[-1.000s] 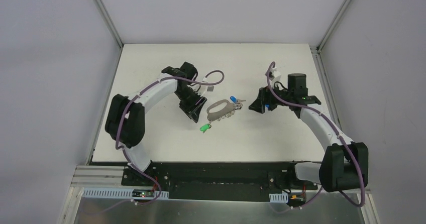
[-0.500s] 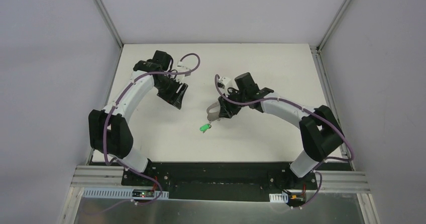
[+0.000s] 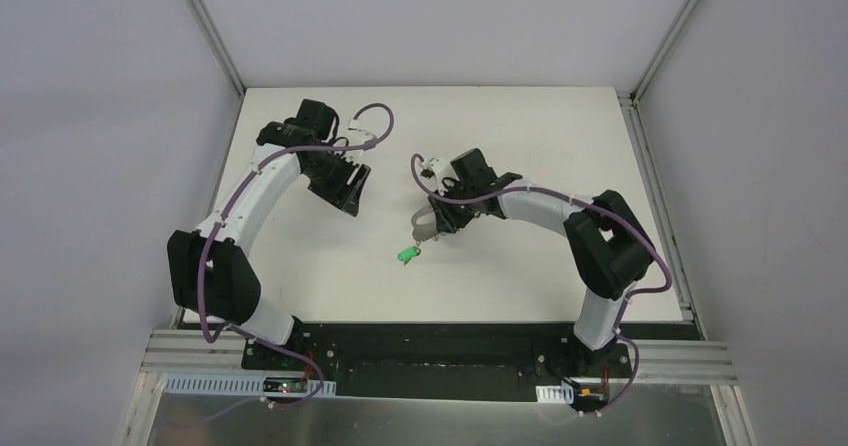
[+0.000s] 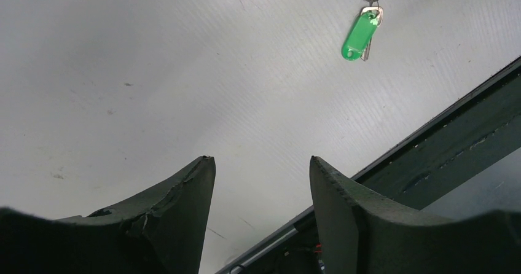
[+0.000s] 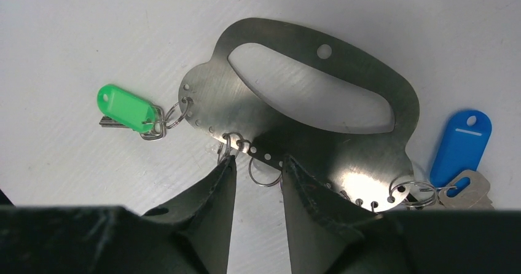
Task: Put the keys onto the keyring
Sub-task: Pick up the keyring from the center of the board.
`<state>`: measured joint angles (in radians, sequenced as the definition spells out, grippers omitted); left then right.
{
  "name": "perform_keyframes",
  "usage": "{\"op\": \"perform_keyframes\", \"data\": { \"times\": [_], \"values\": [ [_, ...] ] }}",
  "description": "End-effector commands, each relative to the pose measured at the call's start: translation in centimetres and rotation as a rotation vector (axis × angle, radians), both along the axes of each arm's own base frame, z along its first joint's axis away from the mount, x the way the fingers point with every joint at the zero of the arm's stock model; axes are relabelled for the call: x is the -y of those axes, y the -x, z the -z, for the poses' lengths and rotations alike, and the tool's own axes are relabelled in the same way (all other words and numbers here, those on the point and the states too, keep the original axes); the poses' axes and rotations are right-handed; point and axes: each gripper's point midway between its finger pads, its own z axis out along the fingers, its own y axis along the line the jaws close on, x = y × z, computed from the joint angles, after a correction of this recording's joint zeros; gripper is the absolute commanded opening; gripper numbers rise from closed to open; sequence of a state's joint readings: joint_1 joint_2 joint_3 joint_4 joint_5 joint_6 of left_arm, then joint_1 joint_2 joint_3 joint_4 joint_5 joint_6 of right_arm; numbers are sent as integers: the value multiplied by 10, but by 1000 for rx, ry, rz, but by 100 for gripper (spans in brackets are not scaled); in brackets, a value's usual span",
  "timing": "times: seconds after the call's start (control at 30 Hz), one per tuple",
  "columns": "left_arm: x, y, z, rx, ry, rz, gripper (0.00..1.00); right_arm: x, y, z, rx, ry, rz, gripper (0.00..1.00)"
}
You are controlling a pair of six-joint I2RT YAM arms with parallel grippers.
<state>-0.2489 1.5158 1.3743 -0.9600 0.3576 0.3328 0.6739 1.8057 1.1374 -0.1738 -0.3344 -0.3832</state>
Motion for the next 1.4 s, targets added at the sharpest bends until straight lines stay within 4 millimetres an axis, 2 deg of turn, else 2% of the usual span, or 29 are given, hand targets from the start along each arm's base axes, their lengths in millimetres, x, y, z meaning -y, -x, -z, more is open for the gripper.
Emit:
{"op": "perform_keyframes", "data": {
  "times": [0.0,0.63,1.0,1.17,1.37],
  "values": [
    [2,8,-13,18,26,11,59,-10,-5,-9,31,2,-7,35],
    [0,16,-28,78,37,11,59,-20,7,2,0,44,-28,32],
    [-2,15,-26,73,23,11,59,-42,10,-4,-68,-38,-46,32],
    [-4,16,-26,76,14,14,59,-50,10,-5,-95,-66,-54,27],
    [-6,16,-27,79,4,17,59,-50,2,-9,-72,-65,-37,14]
  ]
}}
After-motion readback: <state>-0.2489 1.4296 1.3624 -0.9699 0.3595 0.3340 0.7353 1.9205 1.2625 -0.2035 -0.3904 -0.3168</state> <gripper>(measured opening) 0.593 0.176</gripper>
